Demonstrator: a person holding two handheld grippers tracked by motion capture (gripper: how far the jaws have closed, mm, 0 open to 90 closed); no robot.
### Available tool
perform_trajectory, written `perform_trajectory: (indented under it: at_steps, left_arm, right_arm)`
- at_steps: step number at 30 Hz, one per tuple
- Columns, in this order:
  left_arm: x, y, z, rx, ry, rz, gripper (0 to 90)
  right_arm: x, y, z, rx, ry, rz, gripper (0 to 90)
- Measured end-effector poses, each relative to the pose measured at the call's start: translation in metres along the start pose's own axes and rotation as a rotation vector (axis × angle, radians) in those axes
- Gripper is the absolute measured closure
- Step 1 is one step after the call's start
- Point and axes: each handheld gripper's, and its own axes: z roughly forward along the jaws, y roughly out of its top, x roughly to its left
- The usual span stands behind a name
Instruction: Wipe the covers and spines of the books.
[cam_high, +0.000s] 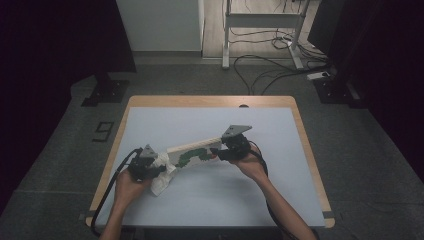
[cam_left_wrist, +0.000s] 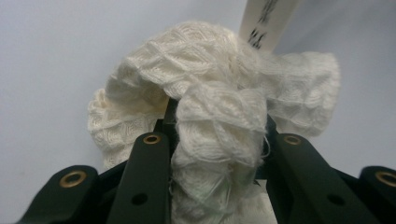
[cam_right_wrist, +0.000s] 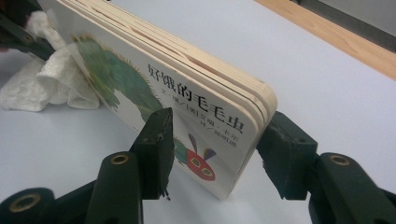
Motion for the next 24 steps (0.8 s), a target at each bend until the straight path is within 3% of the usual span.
perform_trajectory:
  at_steps: [13, 24]
  left_arm:
    - [-0.006, 0.029, -0.039, -0.077, 0.013, 0.055, 68.2]
    - [-0.011, 0.038, -0.053, -0.095, 0.031, 0.081, 68.2]
  right_arm:
    - [0.001, 0.000, -0.001, 0.003, 0.000, -0.003, 46.4]
    - [0.001, 0.001, -0.001, 0.005, 0.002, -0.005, 46.5]
